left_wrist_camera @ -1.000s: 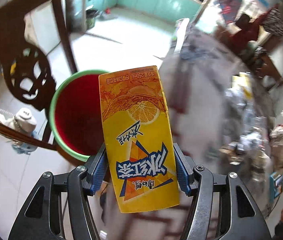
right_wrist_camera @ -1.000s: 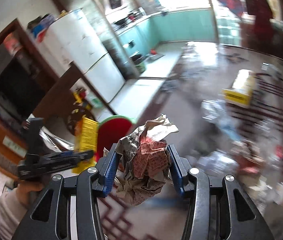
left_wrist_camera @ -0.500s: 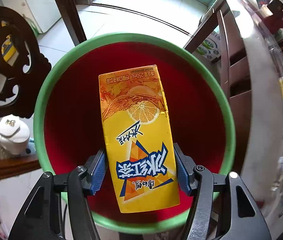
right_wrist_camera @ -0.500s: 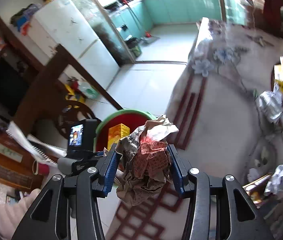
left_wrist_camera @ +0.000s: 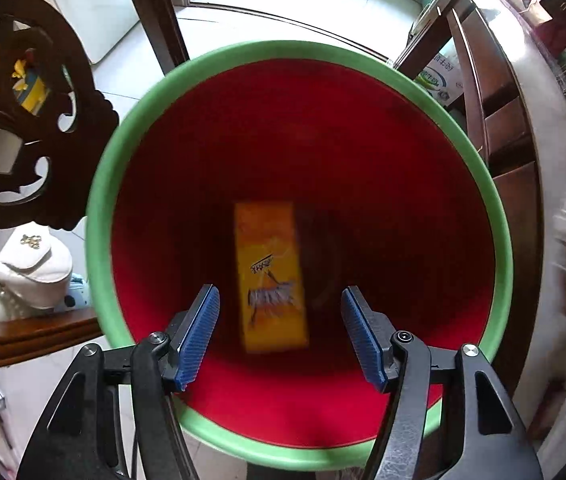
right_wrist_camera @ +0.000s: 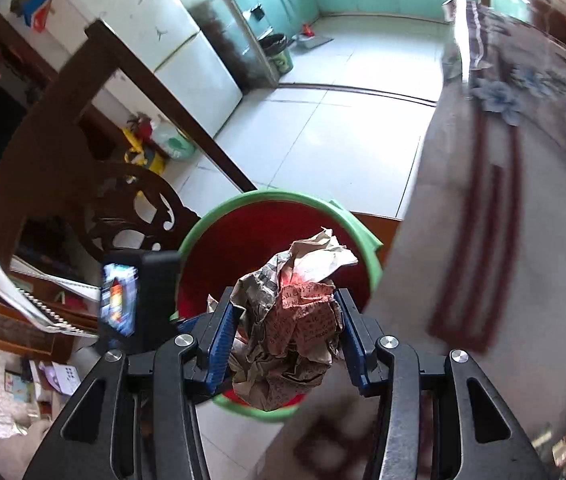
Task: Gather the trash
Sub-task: 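Carry both items over the red bucket and open both grippers to drop them, then grasp crumpled foil with the left gripper while the right moves toward the orange wrapper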
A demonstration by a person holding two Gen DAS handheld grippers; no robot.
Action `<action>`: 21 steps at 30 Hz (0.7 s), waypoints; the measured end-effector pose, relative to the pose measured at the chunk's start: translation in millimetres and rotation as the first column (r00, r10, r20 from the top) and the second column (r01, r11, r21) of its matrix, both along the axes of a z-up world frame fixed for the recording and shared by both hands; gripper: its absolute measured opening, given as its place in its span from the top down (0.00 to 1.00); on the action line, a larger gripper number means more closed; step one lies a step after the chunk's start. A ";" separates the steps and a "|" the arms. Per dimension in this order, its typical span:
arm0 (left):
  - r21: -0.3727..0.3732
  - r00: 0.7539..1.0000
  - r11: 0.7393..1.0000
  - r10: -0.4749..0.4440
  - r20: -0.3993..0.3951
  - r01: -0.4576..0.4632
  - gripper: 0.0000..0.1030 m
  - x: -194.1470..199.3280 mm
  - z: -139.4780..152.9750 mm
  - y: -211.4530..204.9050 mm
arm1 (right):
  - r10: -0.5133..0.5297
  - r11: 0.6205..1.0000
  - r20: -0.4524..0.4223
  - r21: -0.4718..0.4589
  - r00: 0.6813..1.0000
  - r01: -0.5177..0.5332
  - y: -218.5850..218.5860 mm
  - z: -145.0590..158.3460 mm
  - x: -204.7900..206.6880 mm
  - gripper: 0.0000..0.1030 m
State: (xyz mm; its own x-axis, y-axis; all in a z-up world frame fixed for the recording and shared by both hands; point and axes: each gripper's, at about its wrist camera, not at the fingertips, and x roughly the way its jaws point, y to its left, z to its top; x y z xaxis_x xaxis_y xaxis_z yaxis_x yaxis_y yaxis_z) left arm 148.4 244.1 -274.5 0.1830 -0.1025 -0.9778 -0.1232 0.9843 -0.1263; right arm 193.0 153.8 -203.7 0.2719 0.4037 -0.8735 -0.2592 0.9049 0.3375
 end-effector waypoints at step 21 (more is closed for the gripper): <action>0.019 0.992 1.000 0.007 0.127 -0.009 0.27 -36.1 56.7 21.2 | -0.085 0.994 0.049 0.068 0.995 0.082 -28.9 29.5 -7.6 0.37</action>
